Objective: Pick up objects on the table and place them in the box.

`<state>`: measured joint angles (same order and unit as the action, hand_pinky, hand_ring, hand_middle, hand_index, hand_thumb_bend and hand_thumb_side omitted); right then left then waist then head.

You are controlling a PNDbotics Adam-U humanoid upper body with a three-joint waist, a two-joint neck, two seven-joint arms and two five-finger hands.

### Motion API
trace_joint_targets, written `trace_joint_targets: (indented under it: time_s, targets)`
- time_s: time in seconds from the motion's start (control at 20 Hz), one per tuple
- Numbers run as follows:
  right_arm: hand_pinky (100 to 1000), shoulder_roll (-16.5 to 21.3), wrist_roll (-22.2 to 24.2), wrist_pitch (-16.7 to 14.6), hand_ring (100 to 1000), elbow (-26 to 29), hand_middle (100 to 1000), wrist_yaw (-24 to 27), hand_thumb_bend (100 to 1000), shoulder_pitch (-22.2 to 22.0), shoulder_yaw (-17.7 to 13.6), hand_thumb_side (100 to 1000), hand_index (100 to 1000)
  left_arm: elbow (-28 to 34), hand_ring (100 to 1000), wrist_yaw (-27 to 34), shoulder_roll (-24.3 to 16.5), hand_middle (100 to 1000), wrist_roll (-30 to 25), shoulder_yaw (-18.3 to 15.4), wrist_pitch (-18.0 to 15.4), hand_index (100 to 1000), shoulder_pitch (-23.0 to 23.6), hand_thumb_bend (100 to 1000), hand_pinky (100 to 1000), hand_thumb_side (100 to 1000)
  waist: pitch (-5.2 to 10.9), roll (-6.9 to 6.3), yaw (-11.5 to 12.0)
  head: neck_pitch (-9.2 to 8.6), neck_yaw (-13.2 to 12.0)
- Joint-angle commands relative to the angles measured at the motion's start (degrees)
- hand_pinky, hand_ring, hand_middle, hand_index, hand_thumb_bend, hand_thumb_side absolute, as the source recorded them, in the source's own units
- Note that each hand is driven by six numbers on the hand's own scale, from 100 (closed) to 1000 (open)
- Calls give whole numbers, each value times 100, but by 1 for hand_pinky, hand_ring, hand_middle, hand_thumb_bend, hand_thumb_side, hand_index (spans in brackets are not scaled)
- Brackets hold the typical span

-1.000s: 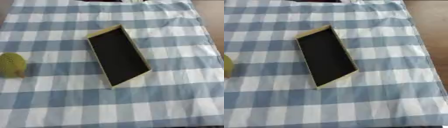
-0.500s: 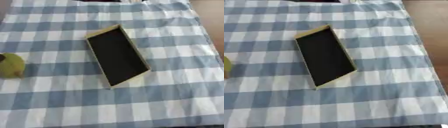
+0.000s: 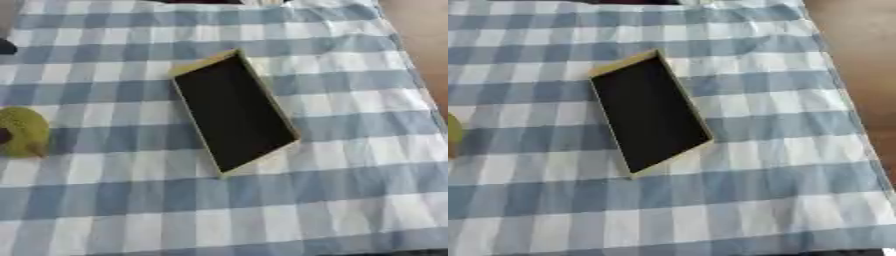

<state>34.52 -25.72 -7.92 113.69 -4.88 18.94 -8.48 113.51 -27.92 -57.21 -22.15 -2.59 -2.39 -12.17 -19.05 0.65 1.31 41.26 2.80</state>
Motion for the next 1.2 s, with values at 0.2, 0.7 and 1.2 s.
trace_joint_targets:
  time_s: [0.2,0.7,1.2]
  targets:
    - [801,164,30,5,660,90,635,1,100,50,-42,595,691,-403,864,27,-111,857,-252,4,233,972,-45,592,871,100,91,0,-5,3,-44]
    - [801,137,46,12,659,90,633,18,100,47,-31,595,690,-1219,867,18,17,852,-578,250,300,956,-367,582,870,100,89,6,-40,-2,-101]
    - [801,102,66,17,660,90,633,34,100,56,-24,598,690,-1963,863,83,207,850,-813,535,246,945,-745,553,860,100,69,6,-85,16,-152]
